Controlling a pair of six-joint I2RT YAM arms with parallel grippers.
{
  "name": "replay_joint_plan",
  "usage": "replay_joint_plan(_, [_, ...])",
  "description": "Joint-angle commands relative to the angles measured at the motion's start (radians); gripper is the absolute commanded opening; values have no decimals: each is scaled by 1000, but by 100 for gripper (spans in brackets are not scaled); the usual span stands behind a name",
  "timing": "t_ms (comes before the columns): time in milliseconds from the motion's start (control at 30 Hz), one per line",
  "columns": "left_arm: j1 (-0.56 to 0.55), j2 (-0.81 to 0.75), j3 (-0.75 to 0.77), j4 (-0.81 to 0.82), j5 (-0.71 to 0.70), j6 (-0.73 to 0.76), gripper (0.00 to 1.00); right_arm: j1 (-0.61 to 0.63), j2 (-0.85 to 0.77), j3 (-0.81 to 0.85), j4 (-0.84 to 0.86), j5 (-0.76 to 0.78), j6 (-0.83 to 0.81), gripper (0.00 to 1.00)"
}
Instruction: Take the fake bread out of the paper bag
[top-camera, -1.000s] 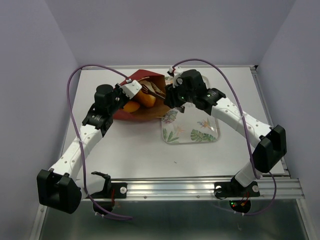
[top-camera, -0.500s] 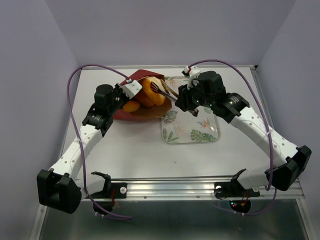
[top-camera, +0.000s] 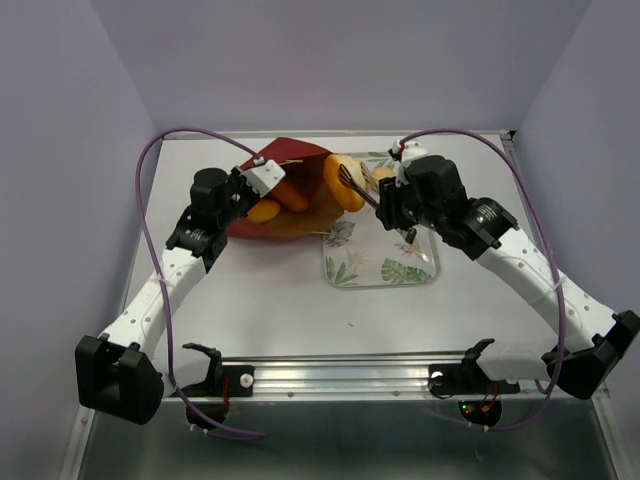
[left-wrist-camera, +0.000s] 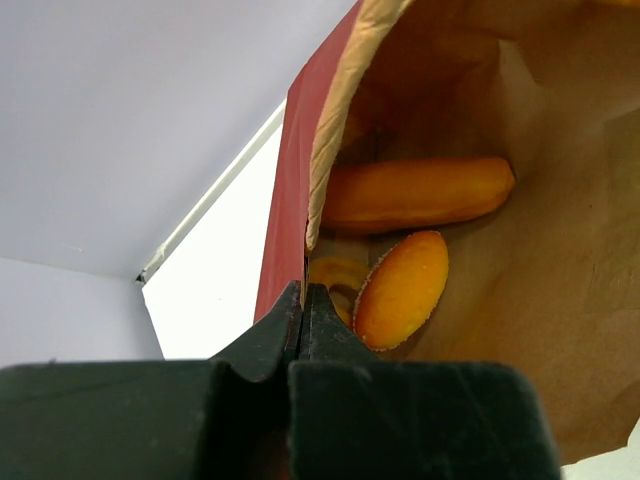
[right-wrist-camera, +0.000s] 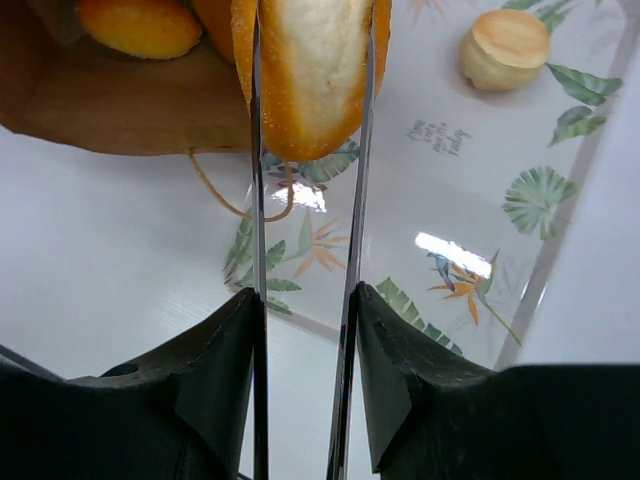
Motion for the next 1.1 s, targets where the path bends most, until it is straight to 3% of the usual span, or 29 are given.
replay_joint_plan(0, [-6,-35,33,50,12,2,0,5,-58,-7,35,193,56,1])
replay_joint_plan(367, [-6,-49,27,45,24,1,0,-5,-103,-90,58,276,140,1])
replay_joint_plan(667, [-6,-58,27,48,35,1,0,-16,-125,-323,131,224,210,1])
replay_joint_plan(967, [-6,-69,16,51,43,-11,0,-87,-45,-424,234,159,206,1])
replay_joint_plan(1067, [-6,-69,14,51,40,-10,0,-87,-35,-421,233,153,211,13])
